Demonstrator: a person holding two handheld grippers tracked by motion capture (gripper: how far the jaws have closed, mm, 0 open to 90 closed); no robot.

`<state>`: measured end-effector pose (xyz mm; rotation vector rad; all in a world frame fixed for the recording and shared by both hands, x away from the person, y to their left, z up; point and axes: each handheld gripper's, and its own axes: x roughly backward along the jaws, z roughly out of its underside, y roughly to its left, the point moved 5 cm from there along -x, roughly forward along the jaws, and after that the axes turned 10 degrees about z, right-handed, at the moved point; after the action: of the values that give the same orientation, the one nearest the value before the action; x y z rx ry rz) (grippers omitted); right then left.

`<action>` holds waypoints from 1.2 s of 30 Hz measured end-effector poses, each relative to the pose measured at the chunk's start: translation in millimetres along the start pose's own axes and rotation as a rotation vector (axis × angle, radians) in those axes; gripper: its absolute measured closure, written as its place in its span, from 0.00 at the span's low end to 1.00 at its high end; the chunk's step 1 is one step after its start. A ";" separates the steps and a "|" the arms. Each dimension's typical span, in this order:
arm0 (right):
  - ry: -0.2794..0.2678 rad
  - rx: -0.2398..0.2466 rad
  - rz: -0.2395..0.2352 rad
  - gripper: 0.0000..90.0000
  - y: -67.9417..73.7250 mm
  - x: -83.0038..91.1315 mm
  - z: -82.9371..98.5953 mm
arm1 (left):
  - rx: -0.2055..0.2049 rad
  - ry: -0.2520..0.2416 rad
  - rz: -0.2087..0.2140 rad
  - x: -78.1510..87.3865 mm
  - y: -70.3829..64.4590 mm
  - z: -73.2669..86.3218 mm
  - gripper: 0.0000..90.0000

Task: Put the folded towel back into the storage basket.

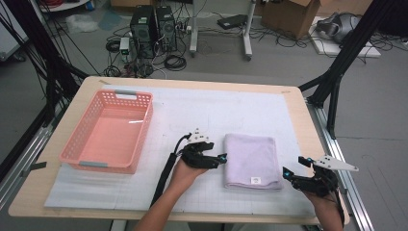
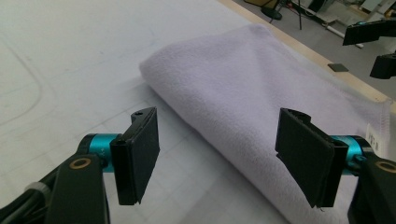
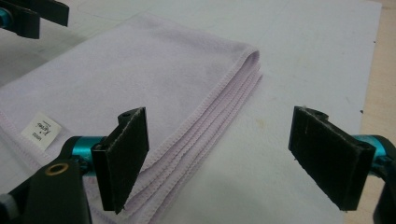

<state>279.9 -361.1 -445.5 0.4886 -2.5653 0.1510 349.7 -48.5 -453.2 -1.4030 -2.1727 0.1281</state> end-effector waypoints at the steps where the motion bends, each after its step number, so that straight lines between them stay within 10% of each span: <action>1: -0.001 0.002 0.001 0.21 -0.6 0.0 0.1 | 0.003 0.002 -0.001 -2.7 -0.5 -0.4 0.34; 11: 0.001 -0.002 -0.006 0.21 1.2 -1.3 0.6 | 0.063 0.082 -0.032 -27.2 2.5 6.8 0.33; 22: -0.004 -0.008 -0.020 0.21 0.7 -1.2 -0.1 | 0.139 0.116 0.027 -41.7 -2.6 13.2 0.41; 36: -0.001 -0.004 -0.026 0.21 2.9 -2.8 -0.6 | 0.189 0.081 0.085 -44.7 -5.2 13.3 0.79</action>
<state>281.3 -357.4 -446.5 0.5207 -2.5581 0.1359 352.7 -86.9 -480.0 -1.3689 -1.9801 0.2955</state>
